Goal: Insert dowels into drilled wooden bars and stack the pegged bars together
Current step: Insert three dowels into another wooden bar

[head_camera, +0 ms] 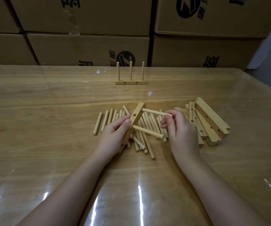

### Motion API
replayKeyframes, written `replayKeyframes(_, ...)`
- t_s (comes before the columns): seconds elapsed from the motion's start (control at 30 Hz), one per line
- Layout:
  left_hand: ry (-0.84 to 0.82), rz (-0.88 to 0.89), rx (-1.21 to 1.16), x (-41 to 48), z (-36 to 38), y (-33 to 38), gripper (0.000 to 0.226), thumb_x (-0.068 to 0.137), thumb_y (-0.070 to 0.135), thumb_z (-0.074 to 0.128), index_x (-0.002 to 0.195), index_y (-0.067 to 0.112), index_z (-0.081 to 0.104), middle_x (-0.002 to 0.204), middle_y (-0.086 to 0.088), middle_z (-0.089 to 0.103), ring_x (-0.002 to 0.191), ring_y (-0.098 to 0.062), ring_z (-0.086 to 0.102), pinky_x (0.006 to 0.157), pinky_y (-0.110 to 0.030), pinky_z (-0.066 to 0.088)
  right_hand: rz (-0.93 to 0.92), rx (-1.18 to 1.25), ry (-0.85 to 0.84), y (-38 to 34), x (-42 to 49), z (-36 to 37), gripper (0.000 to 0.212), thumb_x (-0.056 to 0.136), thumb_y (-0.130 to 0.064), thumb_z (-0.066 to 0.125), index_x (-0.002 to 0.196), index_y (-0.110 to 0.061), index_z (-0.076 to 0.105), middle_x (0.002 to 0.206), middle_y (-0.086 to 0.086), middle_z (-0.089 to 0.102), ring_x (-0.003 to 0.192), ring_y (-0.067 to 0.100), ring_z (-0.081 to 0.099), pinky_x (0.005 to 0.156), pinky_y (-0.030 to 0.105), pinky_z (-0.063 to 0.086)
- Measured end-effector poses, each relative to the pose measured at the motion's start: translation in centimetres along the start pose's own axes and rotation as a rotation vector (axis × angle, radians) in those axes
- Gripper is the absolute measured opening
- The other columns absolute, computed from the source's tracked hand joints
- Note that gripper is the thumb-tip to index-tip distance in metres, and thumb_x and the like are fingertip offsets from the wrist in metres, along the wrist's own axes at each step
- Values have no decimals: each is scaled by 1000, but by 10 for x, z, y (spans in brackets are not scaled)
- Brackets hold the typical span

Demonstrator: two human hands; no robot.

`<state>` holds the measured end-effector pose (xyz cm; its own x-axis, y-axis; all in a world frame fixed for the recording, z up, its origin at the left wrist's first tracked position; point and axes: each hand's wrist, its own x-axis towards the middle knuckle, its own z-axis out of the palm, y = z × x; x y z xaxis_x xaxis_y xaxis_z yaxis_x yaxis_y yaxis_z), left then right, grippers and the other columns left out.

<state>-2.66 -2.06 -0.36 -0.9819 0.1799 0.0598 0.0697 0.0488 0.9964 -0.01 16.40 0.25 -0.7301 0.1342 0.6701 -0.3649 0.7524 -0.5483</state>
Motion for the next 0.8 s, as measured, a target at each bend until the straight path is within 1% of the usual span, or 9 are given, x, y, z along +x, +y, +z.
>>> replayKeyframes(0.17,3,1,53,-2,2,0,27,98,22,47,120,33,59,68,6,64,61,-3,60,52,-19,49,44,3,10,-1,1,1,21,94,-15,47,102,-3,62,74,-3,64,63,7,63,58,20,52)
replayKeyframes(0.33,13,26,112,-3,3,1,29,98,22,48,123,30,58,80,5,65,62,0,61,53,-18,49,96,-9,-12,0,0,1,21,95,-17,47,101,-6,63,69,-5,62,59,5,60,55,18,51)
replayKeyframes(0.43,27,40,157,-4,3,0,30,98,23,48,125,27,59,82,5,66,65,-1,61,56,-19,50,117,-15,-23,1,-1,0,20,95,-19,47,97,-8,63,66,-7,61,56,1,58,53,13,48)
replayKeyframes(0.5,29,53,194,-5,2,0,31,98,24,48,127,26,59,90,3,68,76,-3,61,67,-25,54,125,-9,-28,0,-2,0,22,95,-22,45,92,-10,63,63,-8,60,53,1,57,52,14,47)
replayKeyframes(0.57,26,58,230,-6,1,-2,33,98,25,48,129,23,58,107,-2,68,92,-9,59,84,-35,52,126,-4,-35,0,-2,-1,23,95,-24,45,90,-10,63,62,-8,60,52,1,57,51,15,48)
replayKeyframes(0.6,24,59,239,-5,0,-2,34,98,26,48,130,23,58,112,-2,67,95,-11,58,86,-37,50,128,1,-37,1,-2,-1,24,95,-24,45,89,-10,63,61,-8,60,52,2,57,51,16,48)
replayKeyframes(0.67,22,66,238,-5,0,-2,34,98,27,48,130,25,58,108,3,68,90,-8,60,79,-32,52,135,31,-28,1,-1,-1,24,96,-23,44,90,-8,63,61,-7,60,53,3,58,52,20,49)
replayKeyframes(0.73,-4,55,141,-3,0,1,32,97,26,48,127,28,59,89,8,70,76,-5,64,63,-24,52,121,99,0,-1,-2,0,28,95,-27,42,93,-8,62,64,-6,61,55,4,59,53,23,50)
replayKeyframes(0.8,-33,31,4,-2,1,3,27,97,25,48,119,34,62,77,7,69,68,-5,64,55,-21,52,133,219,14,-3,-3,1,37,93,-40,37,102,-13,60,69,-7,61,60,5,59,55,21,50)
